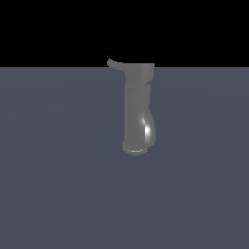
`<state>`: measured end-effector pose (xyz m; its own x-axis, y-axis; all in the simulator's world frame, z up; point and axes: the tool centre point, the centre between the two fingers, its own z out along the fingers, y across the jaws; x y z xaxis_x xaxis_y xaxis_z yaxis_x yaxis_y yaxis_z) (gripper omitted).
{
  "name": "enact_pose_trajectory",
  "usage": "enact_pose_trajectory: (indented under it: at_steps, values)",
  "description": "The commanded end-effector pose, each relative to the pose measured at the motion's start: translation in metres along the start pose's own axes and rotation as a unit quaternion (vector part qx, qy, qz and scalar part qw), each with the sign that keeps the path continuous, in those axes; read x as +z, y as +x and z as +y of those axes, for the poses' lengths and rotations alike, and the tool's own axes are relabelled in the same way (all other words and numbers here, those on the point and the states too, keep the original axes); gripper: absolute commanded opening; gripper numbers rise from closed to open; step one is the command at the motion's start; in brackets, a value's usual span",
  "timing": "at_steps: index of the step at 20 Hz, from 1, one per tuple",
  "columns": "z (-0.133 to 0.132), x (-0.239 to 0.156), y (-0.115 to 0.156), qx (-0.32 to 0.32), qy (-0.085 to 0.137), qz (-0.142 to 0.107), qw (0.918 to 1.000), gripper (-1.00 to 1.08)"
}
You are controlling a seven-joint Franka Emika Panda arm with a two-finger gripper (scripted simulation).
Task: Turn on the faucet by rotating a designated handle.
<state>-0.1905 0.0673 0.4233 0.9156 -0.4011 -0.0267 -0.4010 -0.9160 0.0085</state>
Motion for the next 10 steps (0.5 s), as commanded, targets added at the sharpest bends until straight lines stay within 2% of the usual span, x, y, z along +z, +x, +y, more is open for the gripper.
enact_pose_trajectory:
  at_steps: [1,10]
  values:
    - [-0.01,0.007,0.008,0.03,0.001,0.0,0.9995,-1.0]
    - [-0.039,0.03,0.043,0.137,0.004,0.001,0.9905,-1.0]
